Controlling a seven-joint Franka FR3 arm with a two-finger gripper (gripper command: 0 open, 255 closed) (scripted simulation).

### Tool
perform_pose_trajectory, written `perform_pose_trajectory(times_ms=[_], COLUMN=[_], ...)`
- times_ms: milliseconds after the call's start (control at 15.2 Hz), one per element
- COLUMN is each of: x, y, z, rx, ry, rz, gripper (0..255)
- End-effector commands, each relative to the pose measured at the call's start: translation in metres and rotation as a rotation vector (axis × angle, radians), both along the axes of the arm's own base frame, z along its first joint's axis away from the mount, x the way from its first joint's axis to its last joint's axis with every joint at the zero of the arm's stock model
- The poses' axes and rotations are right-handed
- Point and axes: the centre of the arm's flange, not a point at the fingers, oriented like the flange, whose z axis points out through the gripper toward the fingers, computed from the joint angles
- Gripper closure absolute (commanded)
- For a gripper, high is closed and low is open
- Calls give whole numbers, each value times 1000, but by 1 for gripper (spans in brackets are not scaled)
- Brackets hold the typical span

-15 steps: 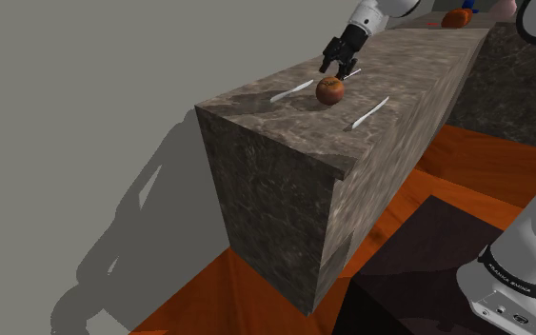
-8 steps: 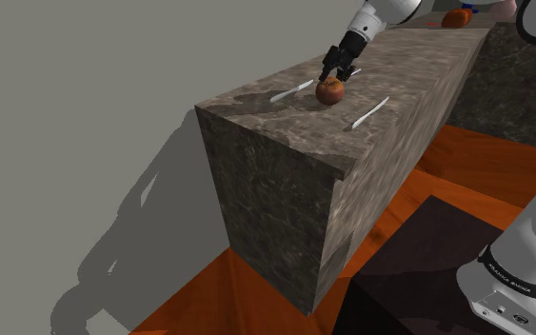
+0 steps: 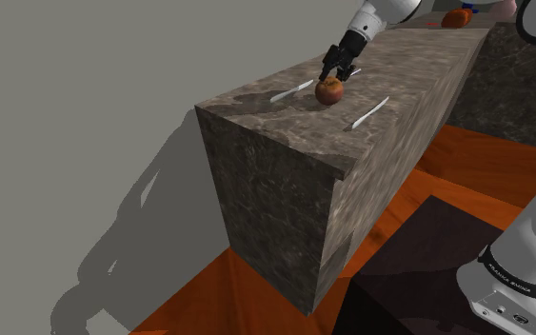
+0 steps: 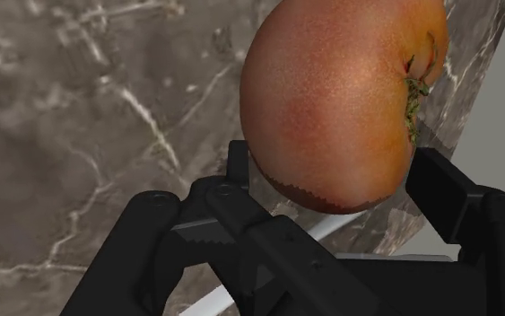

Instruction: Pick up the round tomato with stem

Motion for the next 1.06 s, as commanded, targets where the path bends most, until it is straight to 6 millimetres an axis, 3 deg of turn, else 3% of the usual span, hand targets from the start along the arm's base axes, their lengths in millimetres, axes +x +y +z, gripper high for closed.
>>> perform_pose_trajectory(times_ms=[0, 858, 990], x=[0, 0, 0], y=[0, 0, 0], z=[7, 76, 77], rx=[0, 0, 0], ry=[1, 1, 1], rz=[1, 1, 1], gripper=[255, 255, 255])
